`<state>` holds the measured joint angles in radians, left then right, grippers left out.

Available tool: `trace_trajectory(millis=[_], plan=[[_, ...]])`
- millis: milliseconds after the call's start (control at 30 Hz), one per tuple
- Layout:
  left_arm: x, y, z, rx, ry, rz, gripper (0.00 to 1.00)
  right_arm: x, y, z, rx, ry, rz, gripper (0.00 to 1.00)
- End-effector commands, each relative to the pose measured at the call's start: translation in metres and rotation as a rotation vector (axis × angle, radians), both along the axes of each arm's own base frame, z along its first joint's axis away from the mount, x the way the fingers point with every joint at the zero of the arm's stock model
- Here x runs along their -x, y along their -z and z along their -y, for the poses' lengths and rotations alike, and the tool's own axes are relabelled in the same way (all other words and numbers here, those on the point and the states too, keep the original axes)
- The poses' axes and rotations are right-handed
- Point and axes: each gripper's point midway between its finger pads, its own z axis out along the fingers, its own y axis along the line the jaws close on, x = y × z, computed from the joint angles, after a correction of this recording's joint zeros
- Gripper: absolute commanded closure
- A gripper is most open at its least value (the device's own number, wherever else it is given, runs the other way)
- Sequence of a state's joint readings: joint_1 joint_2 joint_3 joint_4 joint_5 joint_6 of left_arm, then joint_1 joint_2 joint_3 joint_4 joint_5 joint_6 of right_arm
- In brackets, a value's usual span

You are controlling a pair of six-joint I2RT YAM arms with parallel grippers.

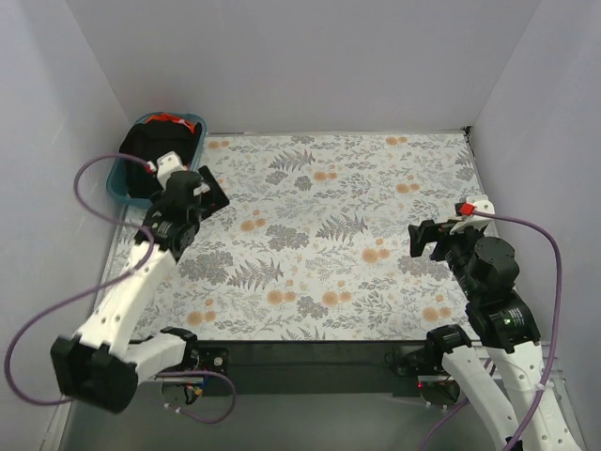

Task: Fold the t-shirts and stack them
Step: Grab the tshirt from the pile

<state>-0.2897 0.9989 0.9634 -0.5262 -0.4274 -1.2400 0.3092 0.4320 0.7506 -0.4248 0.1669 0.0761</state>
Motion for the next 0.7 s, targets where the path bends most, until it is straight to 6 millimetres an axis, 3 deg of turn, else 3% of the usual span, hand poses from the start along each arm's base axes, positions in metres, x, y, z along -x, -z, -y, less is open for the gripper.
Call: trace_trajectory(millis=[0, 67, 133, 167, 200, 300, 400, 467, 500, 533, 667], plan=[[-0.039, 0.018, 0.007, 0.011, -0.025, -0.110, 0.02, 0.002, -0.004, -0.021, -0.036, -0.112, 0.042, 0.02], [-0.071, 0.022, -0.001, -0.002, -0.061, -0.122, 0.02, 0.004, -0.003, -0.026, -0.042, -0.141, 0.050, 0.02], [-0.093, 0.018, -0.034, 0.022, -0.138, -0.105, 0.02, 0.006, 0.001, -0.030, -0.046, -0.163, 0.047, 0.02], [-0.107, 0.029, -0.046, 0.023, -0.172, -0.122, 0.02, 0.007, 0.003, -0.031, -0.050, -0.170, 0.044, 0.02], [-0.119, 0.015, -0.071, 0.029, -0.235, -0.086, 0.02, 0.009, 0.003, -0.035, -0.056, -0.193, 0.045, 0.02], [-0.149, 0.017, -0.123, 0.047, -0.355, -0.064, 0.02, 0.014, 0.005, -0.041, -0.064, -0.232, 0.047, 0.02], [-0.178, 0.021, -0.158, 0.065, -0.426, -0.046, 0.02, 0.013, 0.011, -0.043, -0.060, -0.242, 0.037, 0.02], [-0.194, 0.026, -0.169, 0.069, -0.443, -0.032, 0.02, 0.014, 0.014, -0.044, -0.056, -0.248, 0.031, 0.02], [-0.204, 0.041, -0.178, 0.067, -0.457, -0.051, 0.02, 0.014, 0.016, -0.045, -0.054, -0.253, 0.027, 0.02], [-0.215, 0.034, -0.184, 0.067, -0.463, -0.027, 0.03, 0.015, 0.017, -0.046, -0.052, -0.259, 0.026, 0.02], [-0.248, 0.046, -0.195, 0.067, -0.463, -0.017, 0.05, 0.015, 0.024, -0.048, -0.039, -0.277, 0.007, 0.02]])
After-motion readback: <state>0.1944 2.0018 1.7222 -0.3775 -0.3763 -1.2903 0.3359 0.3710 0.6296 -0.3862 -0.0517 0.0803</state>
